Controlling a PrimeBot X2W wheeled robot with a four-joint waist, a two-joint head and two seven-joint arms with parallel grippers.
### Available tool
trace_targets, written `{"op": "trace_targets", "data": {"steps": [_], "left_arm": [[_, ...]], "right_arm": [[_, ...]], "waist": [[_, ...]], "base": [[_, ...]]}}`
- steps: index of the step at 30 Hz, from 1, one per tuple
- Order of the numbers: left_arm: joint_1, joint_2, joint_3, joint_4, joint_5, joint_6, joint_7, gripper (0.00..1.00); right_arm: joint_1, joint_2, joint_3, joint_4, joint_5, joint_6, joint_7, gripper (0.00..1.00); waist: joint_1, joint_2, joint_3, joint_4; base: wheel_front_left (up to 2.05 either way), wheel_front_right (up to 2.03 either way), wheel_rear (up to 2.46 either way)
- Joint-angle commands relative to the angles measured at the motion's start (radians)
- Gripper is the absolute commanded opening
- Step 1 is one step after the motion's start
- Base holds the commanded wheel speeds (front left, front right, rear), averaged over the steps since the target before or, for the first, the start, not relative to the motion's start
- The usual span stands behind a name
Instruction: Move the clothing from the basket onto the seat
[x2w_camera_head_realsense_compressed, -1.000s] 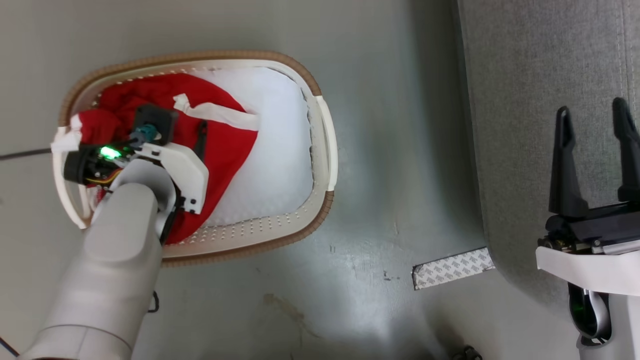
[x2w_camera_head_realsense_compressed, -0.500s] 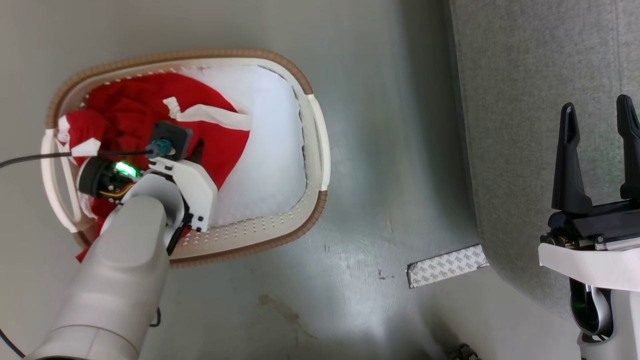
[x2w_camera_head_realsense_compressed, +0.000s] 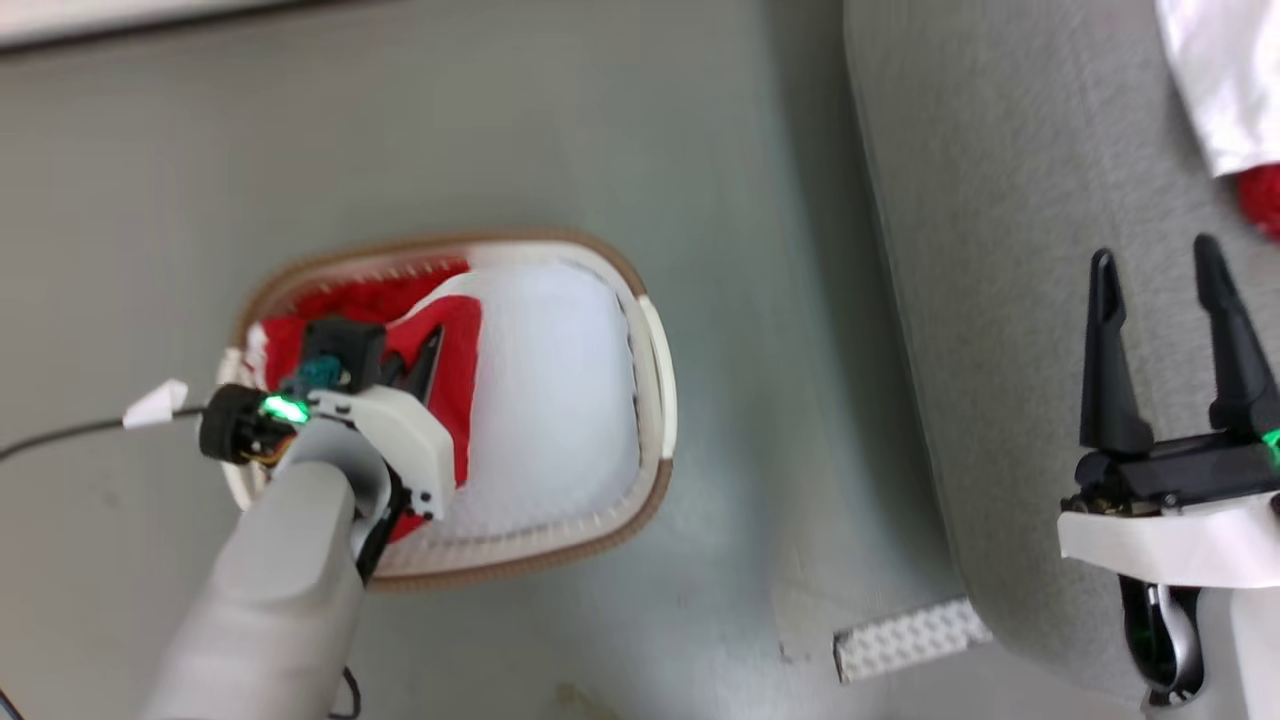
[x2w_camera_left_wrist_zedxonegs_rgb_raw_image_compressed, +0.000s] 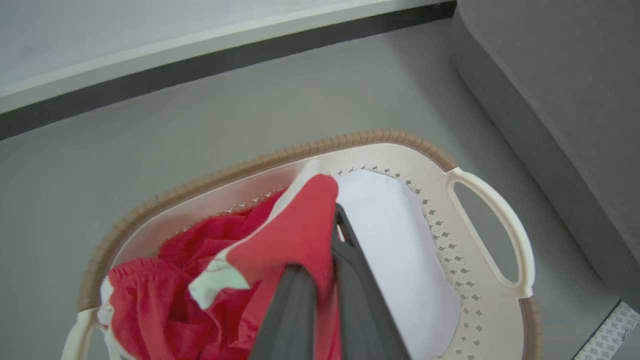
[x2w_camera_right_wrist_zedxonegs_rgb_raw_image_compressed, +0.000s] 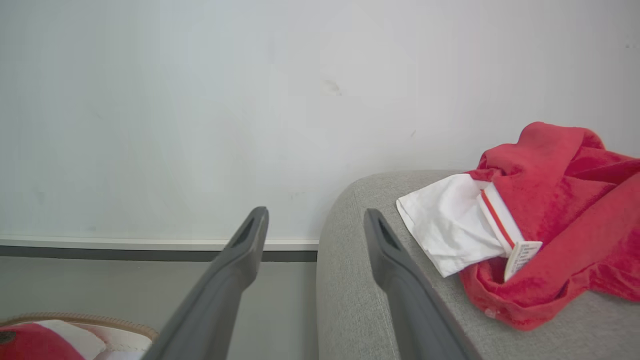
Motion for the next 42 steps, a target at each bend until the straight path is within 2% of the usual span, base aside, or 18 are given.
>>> {"op": "trace_targets", "data": {"steps": [1,10,16,21,31,37,42], "left_arm": [[0.041,0.001,-0.007,-0.029,-0.026,-0.001,-0.009,0.0],[0.229,0.01,-0.006,-0.249,-0.118,0.0,-0.016,0.0],[0.376,0.015,0.005,-0.468,-0.144,0.046,-0.013,0.0],[0.509,0.029,-0.006,-0.668,-0.149,0.084,0.035,0.0],[0.698,0.102,0.009,-1.054,-0.157,0.154,0.17,0.0],[0.75,0.133,0.023,-1.176,-0.16,0.178,0.221,0.0],[0.759,0.138,0.011,-1.223,-0.163,0.177,0.246,0.0]], "right_arm": [[0.025,-0.002,0.003,0.014,-0.001,-0.003,0.0,1.0],[0.117,-0.002,0.038,0.09,0.007,-0.003,0.0,1.0],[0.19,-0.002,0.076,0.145,0.014,-0.003,0.0,1.0],[0.249,-0.002,0.101,0.181,0.018,-0.003,0.0,1.0],[0.296,-0.002,0.152,0.199,0.042,-0.003,0.0,1.0],[0.298,-0.002,0.178,0.195,0.028,-0.003,0.0,1.0],[0.271,-0.002,0.236,0.184,0.007,-0.003,0.0,1.0]], "waist": [[0.0001,0.0,-0.136,0.034],[0.0001,0.0,-0.409,0.085],[0.0001,0.0,-0.542,0.11],[0.0001,0.0,-0.63,0.121],[0.0001,0.0,-0.683,0.116],[0.0001,0.0,-0.689,0.111],[0.0001,0.0,-0.686,0.11]], "base": [[0.0,0.0,0.0],[0.0,0.0,0.0],[0.0,0.0,0.0],[0.0,0.0,0.0],[0.0,0.0,0.0],[0.0,0.0,0.0],[0.0,0.0,0.0]]}}
